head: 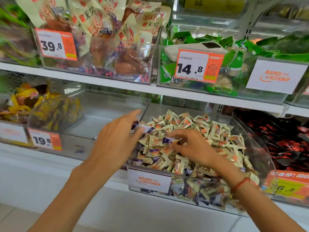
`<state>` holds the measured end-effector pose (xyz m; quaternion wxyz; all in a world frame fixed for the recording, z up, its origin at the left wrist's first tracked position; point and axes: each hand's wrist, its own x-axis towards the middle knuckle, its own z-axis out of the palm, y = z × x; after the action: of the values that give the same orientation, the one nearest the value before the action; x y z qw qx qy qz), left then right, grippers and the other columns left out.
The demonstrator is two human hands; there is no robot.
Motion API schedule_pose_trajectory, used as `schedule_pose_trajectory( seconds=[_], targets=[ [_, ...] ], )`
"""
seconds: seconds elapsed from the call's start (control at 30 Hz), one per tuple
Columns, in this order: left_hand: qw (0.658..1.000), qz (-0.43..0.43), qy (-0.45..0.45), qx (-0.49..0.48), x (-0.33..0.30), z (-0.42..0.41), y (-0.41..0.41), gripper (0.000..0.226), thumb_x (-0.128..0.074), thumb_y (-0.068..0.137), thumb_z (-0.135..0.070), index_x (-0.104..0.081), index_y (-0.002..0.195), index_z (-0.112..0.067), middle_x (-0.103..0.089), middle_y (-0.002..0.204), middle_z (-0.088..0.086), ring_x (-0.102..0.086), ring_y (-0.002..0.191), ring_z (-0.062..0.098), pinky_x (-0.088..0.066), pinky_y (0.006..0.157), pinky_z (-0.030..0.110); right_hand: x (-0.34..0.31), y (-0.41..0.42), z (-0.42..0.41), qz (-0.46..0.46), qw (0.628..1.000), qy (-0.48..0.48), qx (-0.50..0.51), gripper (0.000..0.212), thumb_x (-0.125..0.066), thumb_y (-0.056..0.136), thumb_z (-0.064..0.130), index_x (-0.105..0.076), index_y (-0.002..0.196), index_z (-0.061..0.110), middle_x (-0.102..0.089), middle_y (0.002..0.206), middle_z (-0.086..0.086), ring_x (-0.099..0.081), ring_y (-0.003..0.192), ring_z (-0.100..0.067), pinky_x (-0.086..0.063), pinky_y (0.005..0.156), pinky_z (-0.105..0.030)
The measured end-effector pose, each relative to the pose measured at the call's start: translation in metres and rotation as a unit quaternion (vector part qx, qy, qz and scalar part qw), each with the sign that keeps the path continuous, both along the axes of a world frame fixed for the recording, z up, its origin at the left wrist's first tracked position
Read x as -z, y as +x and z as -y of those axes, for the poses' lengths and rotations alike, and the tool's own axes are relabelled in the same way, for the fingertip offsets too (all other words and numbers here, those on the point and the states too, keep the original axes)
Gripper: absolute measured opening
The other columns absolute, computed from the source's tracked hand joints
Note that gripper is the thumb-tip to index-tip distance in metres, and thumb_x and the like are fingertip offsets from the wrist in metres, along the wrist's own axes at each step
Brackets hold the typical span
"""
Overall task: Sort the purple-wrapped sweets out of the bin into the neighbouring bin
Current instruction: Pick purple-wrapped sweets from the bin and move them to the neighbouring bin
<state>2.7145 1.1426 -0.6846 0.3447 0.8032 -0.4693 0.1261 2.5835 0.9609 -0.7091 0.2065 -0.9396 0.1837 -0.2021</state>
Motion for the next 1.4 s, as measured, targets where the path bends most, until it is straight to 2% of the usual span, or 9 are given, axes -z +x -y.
schedule_pose_trajectory(
  seconds=[0.23,0.37,0.6,0.7,0.8,1.0,1.1,1.2,1.4],
  targets=[
    [0.998,-0.038,-0.017,-0.045,0.010,-0.005,0.019,0.016,-0.055,0.094,-0.032,-0.063,0.108,-0.031,-0.062,0.106,-0.009,-0.060,0.091,0.014,-0.050,0.078,0.036,0.012,0.052,-0.022,-0.166,0.979,-0.107,-0.045,0.025,-0.073,0.083,0.032,-0.070,0.106,0.024,-0.068,0.108,0.005,-0.061,0.095,-0.015,-0.051,0.083,-0.035],
    [0.998,-0.045,0.012,-0.041,0.010,-0.005,0.021,0.017,-0.059,0.092,-0.032,-0.061,0.109,-0.033,-0.065,0.108,-0.014,-0.062,0.094,0.013,-0.051,0.078,0.034,0.004,0.060,-0.018,-0.195,0.974,-0.093,-0.066,0.024,-0.078,0.078,0.020,-0.073,0.102,0.018,-0.071,0.101,0.003,-0.059,0.087,-0.012,-0.045,0.074,-0.025],
    [0.997,-0.051,0.045,-0.022,0.015,-0.006,0.029,0.018,-0.059,0.092,-0.029,-0.057,0.110,-0.032,-0.067,0.111,-0.009,-0.063,0.102,0.017,-0.052,0.085,0.039,0.010,0.029,-0.015,-0.021,0.997,0.071,0.001,0.028,-0.078,0.076,0.008,-0.073,0.101,0.019,-0.071,0.107,0.004,-0.065,0.080,0.003,-0.053,0.074,-0.014],
    [0.996,-0.080,0.039,-0.012,0.018,-0.001,0.043,0.026,-0.058,0.093,-0.027,-0.058,0.119,-0.031,-0.066,0.115,-0.009,-0.063,0.104,0.016,-0.050,0.090,0.039,-0.005,0.020,-0.025,0.130,0.955,0.264,0.039,0.027,-0.080,0.071,0.006,-0.072,0.090,0.023,-0.073,0.088,0.007,-0.068,0.065,-0.001,-0.051,0.057,-0.012],
    [0.995,-0.096,0.002,-0.032,0.029,0.003,0.063,0.026,-0.056,0.094,-0.027,-0.060,0.120,-0.029,-0.067,0.115,-0.007,-0.064,0.101,0.019,-0.051,0.087,0.041,-0.024,0.034,-0.042,0.212,0.920,0.330,0.008,0.027,-0.080,0.072,0.006,-0.072,0.093,0.020,-0.074,0.084,0.008,-0.070,0.072,-0.004,-0.049,0.057,-0.010],
    [0.994,-0.036,-0.044,-0.094,0.053,0.005,0.085,0.025,-0.054,0.096,-0.025,-0.064,0.119,-0.026,-0.064,0.106,0.002,-0.060,0.094,0.025,-0.045,0.073,0.035,-0.037,0.111,-0.061,0.199,0.977,0.050,-0.058,0.023,-0.079,0.076,0.010,-0.075,0.097,0.018,-0.065,0.085,0.015,-0.058,0.075,0.000,-0.047,0.070,-0.012],
    [0.995,-0.043,0.000,-0.088,0.060,0.009,0.091,0.024,-0.052,0.097,-0.027,-0.064,0.117,-0.027,-0.066,0.102,0.002,-0.061,0.092,0.027,-0.045,0.068,0.034,-0.034,0.137,-0.048,0.029,0.997,-0.055,-0.045,0.027,-0.074,0.080,0.017,-0.073,0.106,0.022,-0.071,0.102,0.003,-0.056,0.082,-0.009,-0.046,0.071,-0.025],
    [0.993,-0.077,0.064,-0.060,0.068,0.008,0.095,0.029,-0.051,0.097,-0.025,-0.061,0.123,-0.031,-0.067,0.116,-0.001,-0.063,0.104,0.025,-0.051,0.084,0.039,-0.034,0.132,-0.035,-0.096,0.990,-0.057,-0.083,0.031,-0.067,0.088,0.030,-0.066,0.118,0.022,-0.065,0.120,0.001,-0.055,0.106,-0.014,-0.045,0.092,-0.033],
    [1.000,-0.015,0.014,0.004,0.052,-0.007,0.077,0.030,-0.046,0.098,-0.030,-0.056,0.126,-0.032,-0.058,0.125,-0.015,-0.059,0.108,0.009,-0.048,0.090,0.029,-0.010,0.072,-0.021,0.118,0.987,-0.110,0.014,0.021,-0.053,0.096,0.026,-0.065,0.113,0.024,-0.064,0.106,0.010,-0.056,0.094,-0.005,-0.049,0.086,-0.026]
  ],
)
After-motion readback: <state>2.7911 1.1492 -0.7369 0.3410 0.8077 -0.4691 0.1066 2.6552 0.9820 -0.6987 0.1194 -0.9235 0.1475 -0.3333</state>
